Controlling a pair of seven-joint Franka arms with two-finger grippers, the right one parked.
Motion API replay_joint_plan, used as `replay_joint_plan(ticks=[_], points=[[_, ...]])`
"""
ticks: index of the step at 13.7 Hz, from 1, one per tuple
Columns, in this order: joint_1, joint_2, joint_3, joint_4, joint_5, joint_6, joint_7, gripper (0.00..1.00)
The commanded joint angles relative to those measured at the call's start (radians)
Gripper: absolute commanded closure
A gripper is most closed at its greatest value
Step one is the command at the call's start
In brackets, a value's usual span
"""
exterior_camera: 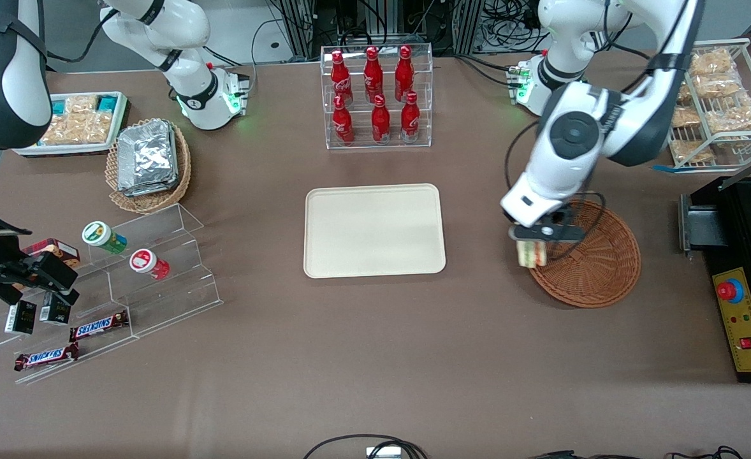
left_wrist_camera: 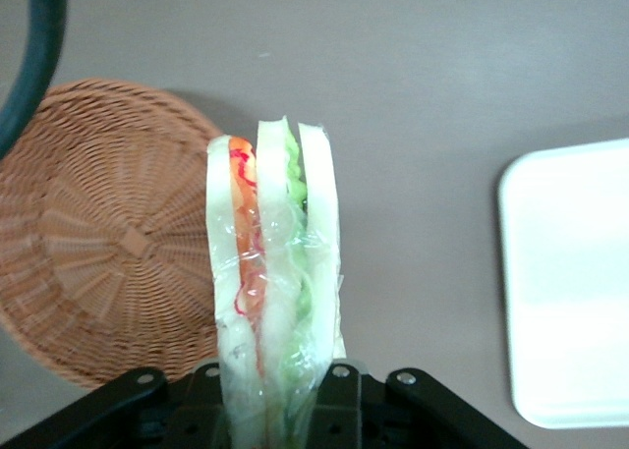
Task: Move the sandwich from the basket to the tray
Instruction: 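Lift the sandwich out of the basket with the left gripper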
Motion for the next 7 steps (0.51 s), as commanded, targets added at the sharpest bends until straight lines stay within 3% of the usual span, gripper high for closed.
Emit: replay_joint_plan(ticks=[1, 3, 7], points=[[0.003, 0.069, -0.083, 0.075, -0.003, -0.012, -0.005, 1.0], [-0.017, 0.115, -0.134, 0.096, 0.005, 0.013, -0.098, 1.0], [-0.13, 0.214, -0.136, 0.101, 0.018, 0.082, -0.226, 1.0]])
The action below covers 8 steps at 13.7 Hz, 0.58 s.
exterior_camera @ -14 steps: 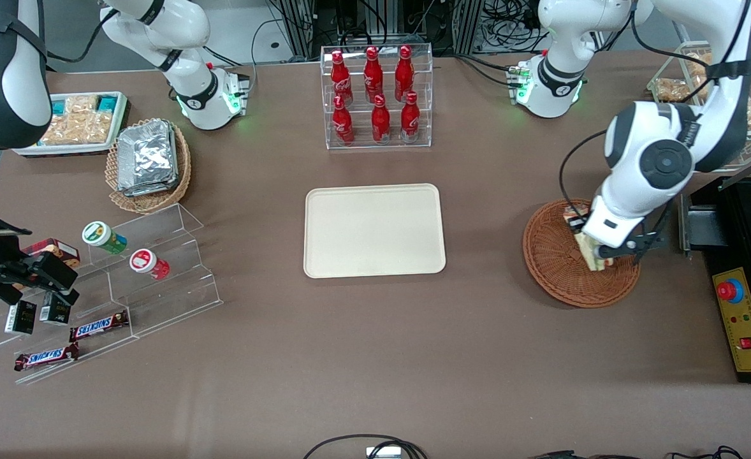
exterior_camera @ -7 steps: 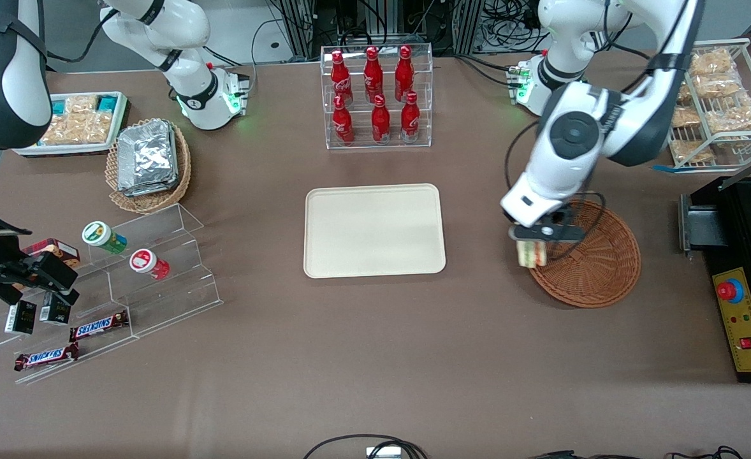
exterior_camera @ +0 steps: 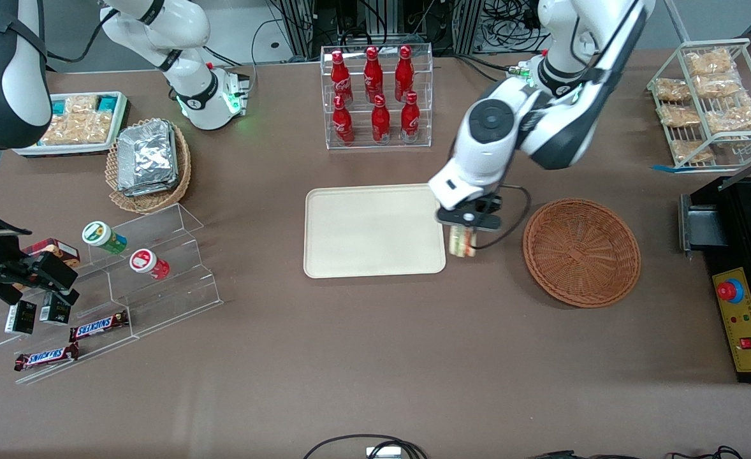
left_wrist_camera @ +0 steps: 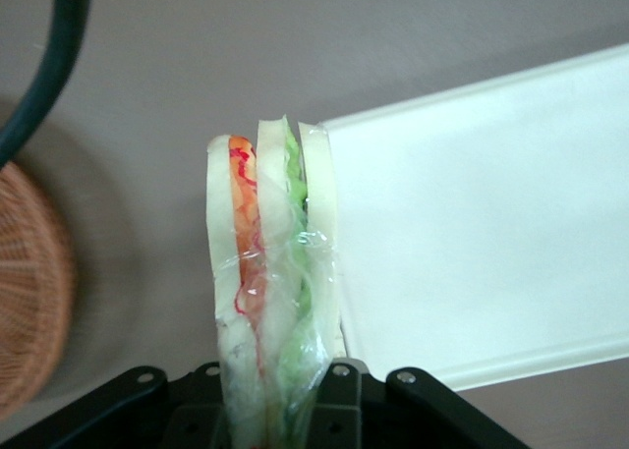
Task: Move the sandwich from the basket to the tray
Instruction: 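Carry the sandwich over the cream tray with the left gripper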
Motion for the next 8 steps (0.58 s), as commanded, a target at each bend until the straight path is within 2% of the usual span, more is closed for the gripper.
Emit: replay_joint_plan(ticks=[1, 8], points=[[-0.07, 0.087, 0.002, 0.032, 0.023, 0.035, -0.091, 1.0], [-0.156, 0.243, 0.004, 0.052, 0.152, 0.119, -0.282, 1.0]])
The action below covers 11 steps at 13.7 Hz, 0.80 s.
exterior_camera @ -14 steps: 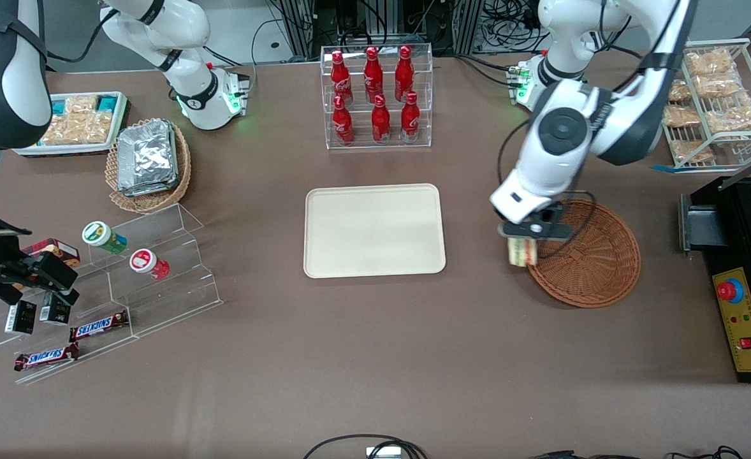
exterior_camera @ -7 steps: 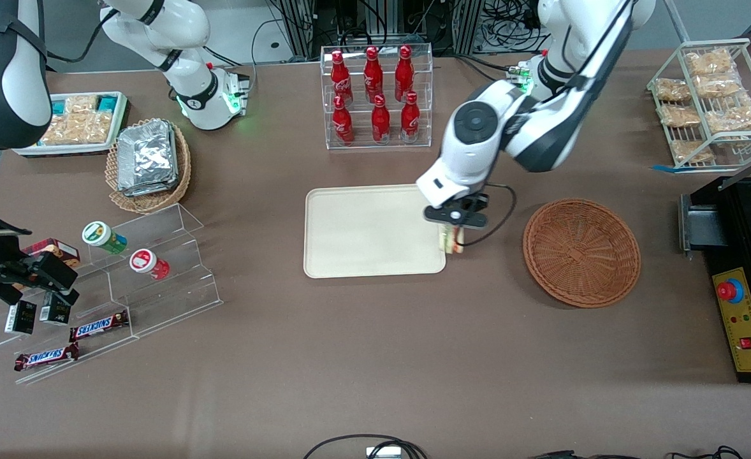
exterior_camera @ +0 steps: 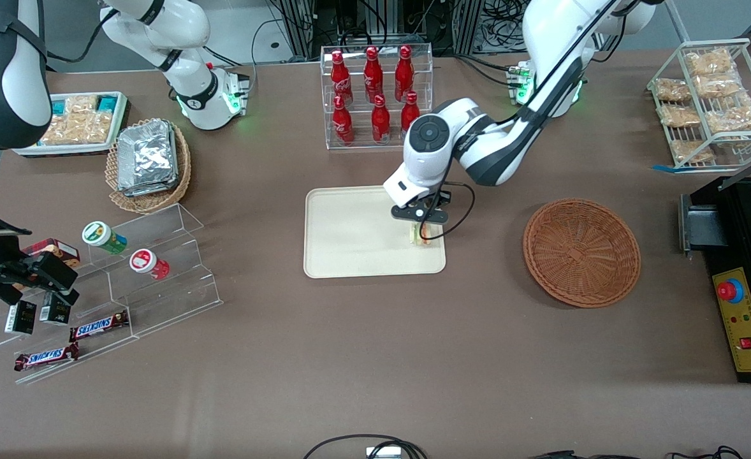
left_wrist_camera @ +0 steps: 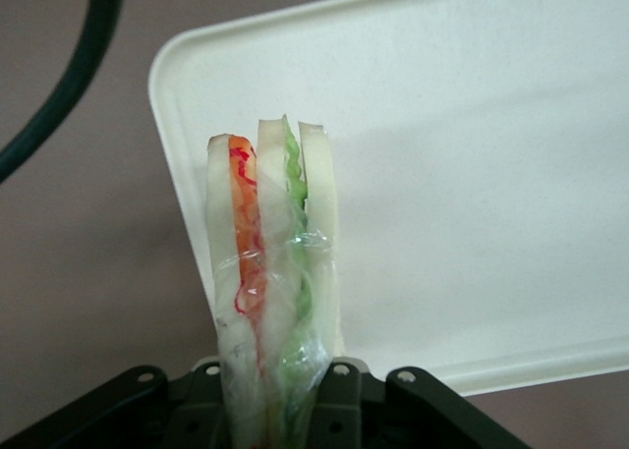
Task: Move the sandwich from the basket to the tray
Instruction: 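Carry the sandwich over the cream tray with the left gripper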
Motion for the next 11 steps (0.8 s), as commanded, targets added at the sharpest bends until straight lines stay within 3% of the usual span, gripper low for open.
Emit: replay_joint_plan(ticks=[1, 9, 10, 11], points=[[-0.026, 0.071, 0.003, 0.045, 0.074, 0.003, -0.047, 1.0], [-0.024, 0.151, 0.005, 0.045, 0.094, 0.045, -0.048, 0.92], [-0.024, 0.153, 0.005, 0.045, 0.092, 0.045, -0.05, 0.8], [-0.024, 0.153, 0.005, 0.045, 0.085, 0.045, -0.068, 0.41]])
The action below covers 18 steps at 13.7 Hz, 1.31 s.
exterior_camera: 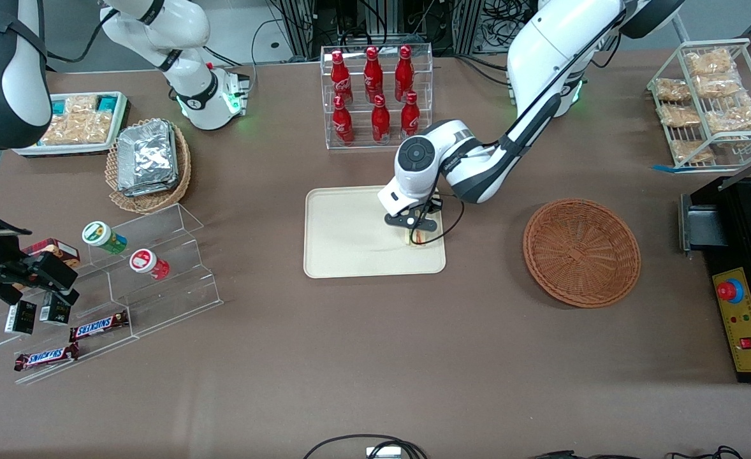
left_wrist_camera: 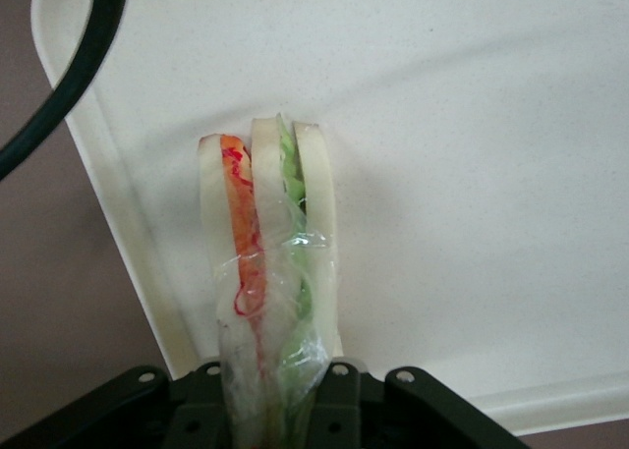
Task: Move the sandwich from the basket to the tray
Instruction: 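Carry the sandwich over the cream tray with the left gripper, then lower the sandwich onto the tray and open the left gripper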
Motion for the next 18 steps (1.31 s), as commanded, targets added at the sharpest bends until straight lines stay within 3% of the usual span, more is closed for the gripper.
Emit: replay_joint_plan(ticks=[1, 2, 6, 10, 14, 18], points=[[-0.008, 0.019, 0.003, 0.025, 0.018, 0.002, -0.063, 0.2], [-0.008, 0.019, 0.003, 0.026, 0.018, 0.0, -0.083, 0.01], [-0.007, -0.005, 0.003, 0.058, 0.017, -0.021, -0.161, 0.0], [0.002, -0.005, 0.007, 0.185, 0.005, -0.182, -0.164, 0.0], [0.068, -0.028, 0.007, 0.248, 0.005, -0.23, -0.221, 0.01], [0.169, -0.09, 0.009, 0.318, 0.023, -0.403, -0.227, 0.0]])
